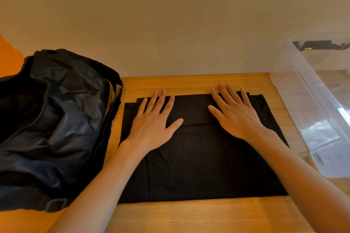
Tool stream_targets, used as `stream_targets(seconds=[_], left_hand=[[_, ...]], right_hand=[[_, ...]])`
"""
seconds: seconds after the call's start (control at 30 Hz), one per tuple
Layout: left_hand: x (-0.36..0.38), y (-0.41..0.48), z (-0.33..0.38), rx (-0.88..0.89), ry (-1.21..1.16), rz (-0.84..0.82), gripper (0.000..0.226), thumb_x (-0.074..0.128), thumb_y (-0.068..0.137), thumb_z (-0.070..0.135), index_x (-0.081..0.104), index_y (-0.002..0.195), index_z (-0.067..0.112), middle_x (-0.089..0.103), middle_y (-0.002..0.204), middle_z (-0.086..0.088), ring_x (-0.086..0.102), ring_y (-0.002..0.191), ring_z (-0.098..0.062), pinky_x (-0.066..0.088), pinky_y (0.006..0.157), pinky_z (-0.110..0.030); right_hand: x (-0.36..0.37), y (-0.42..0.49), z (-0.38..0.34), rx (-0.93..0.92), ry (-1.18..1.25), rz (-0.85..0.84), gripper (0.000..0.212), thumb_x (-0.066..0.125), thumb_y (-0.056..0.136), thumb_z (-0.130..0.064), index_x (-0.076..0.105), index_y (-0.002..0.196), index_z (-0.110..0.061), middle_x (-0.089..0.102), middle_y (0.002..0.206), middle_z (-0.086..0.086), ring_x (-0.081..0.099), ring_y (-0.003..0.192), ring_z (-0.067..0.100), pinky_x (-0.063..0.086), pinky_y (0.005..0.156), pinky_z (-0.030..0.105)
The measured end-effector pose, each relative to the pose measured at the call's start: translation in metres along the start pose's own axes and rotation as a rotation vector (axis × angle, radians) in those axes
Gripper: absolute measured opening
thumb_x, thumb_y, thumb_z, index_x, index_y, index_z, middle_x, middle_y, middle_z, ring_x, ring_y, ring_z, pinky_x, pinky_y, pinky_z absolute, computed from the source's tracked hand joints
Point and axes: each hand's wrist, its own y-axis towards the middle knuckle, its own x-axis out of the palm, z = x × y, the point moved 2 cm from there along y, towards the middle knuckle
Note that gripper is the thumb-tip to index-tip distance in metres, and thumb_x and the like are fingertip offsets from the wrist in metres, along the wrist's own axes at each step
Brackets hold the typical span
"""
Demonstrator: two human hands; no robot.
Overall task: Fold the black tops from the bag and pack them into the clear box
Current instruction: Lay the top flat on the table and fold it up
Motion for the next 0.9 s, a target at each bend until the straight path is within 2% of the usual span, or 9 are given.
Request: stream_targets(seconds=[0.07, 0.13, 0.2, 0.3, 0.5, 0.67, 0.8, 0.9], left_hand=[[-0.003, -0.002, -0.01, -0.046, -0.023, -0.021, 0.084, 0.006, 0.094, 0.077, -0.017, 0.16, 0.03, -0.029, 0.166, 0.002, -0.028, 0.152, -0.019, -0.009, 0.127, -0.044], [-0.006, -0.005, -0.01, -0.07, -0.059, 0.052, 0.084, 0.003, 0.095, 0.077, -0.019, 0.16, 0.028, -0.03, 0.166, 0.0, -0.028, 0.152, -0.02, -0.009, 0.127, -0.043], [-0.007, -0.007, -0.003, -0.075, -0.072, 0.14, 0.08, 0.001, 0.098, 0.071, -0.019, 0.16, 0.025, -0.029, 0.166, -0.002, -0.027, 0.153, -0.02, -0.009, 0.127, -0.043], [0.002, -0.006, 0.001, -0.084, -0.059, 0.104, 0.077, 0.002, 0.1, 0.068, -0.015, 0.161, 0.025, -0.024, 0.168, -0.004, -0.024, 0.154, -0.02, -0.009, 0.127, -0.043], [0.005, -0.013, -0.016, -0.125, -0.019, 0.099, 0.089, -0.004, 0.086, 0.079, -0.01, 0.162, 0.033, -0.019, 0.169, -0.005, -0.02, 0.156, -0.022, -0.011, 0.126, -0.043], [-0.003, -0.014, 0.012, -0.099, -0.025, 0.167, 0.087, 0.009, 0.092, 0.079, 0.0, 0.164, 0.03, -0.014, 0.17, -0.01, -0.016, 0.156, -0.028, -0.004, 0.128, -0.048], [-0.004, -0.026, 0.029, -0.036, -0.051, 0.187, 0.084, 0.01, 0.094, 0.076, 0.004, 0.164, 0.03, -0.013, 0.17, -0.01, -0.015, 0.157, -0.027, 0.0, 0.128, -0.048], [0.004, -0.056, 0.021, -0.073, -0.048, 0.198, 0.081, 0.009, 0.095, 0.075, 0.001, 0.163, 0.032, -0.012, 0.17, -0.008, -0.014, 0.157, -0.025, 0.0, 0.129, -0.047]], right_hand=[[-0.002, -0.003, 0.006, 0.062, -0.001, -0.011, 0.069, -0.003, 0.098, -0.066, -0.019, 0.158, -0.035, -0.024, 0.167, 0.0, -0.03, 0.151, 0.019, -0.02, 0.123, 0.046], [-0.006, -0.005, -0.001, 0.112, 0.005, 0.015, 0.072, -0.004, 0.098, -0.065, -0.02, 0.159, -0.031, -0.025, 0.167, 0.004, -0.03, 0.151, 0.023, -0.019, 0.123, 0.048], [-0.009, -0.006, -0.028, 0.054, 0.037, 0.057, 0.072, -0.002, 0.099, -0.065, -0.02, 0.159, -0.03, -0.026, 0.166, 0.004, -0.03, 0.151, 0.023, -0.017, 0.124, 0.048], [-0.003, -0.003, -0.063, -0.055, 0.056, 0.065, 0.072, -0.001, 0.099, -0.068, -0.017, 0.159, -0.032, -0.022, 0.167, 0.001, -0.027, 0.152, 0.02, -0.015, 0.125, 0.046], [0.001, -0.002, -0.023, 0.031, -0.007, 0.037, 0.076, 0.0, 0.095, -0.075, -0.015, 0.159, -0.038, -0.019, 0.169, 0.0, -0.023, 0.154, 0.019, -0.01, 0.126, 0.048], [-0.003, -0.01, -0.036, 0.04, 0.006, 0.097, 0.08, -0.004, 0.093, -0.078, -0.014, 0.16, -0.035, -0.017, 0.169, 0.007, -0.022, 0.154, 0.026, -0.014, 0.125, 0.049], [-0.004, -0.031, -0.064, -0.061, 0.072, 0.138, 0.074, 0.001, 0.097, -0.074, -0.011, 0.161, -0.037, -0.019, 0.168, 0.004, -0.025, 0.154, 0.022, -0.015, 0.125, 0.046], [0.005, -0.055, -0.049, -0.015, 0.067, 0.117, 0.072, -0.002, 0.096, -0.074, -0.016, 0.159, -0.04, -0.022, 0.167, 0.001, -0.027, 0.153, 0.019, -0.015, 0.125, 0.044]])
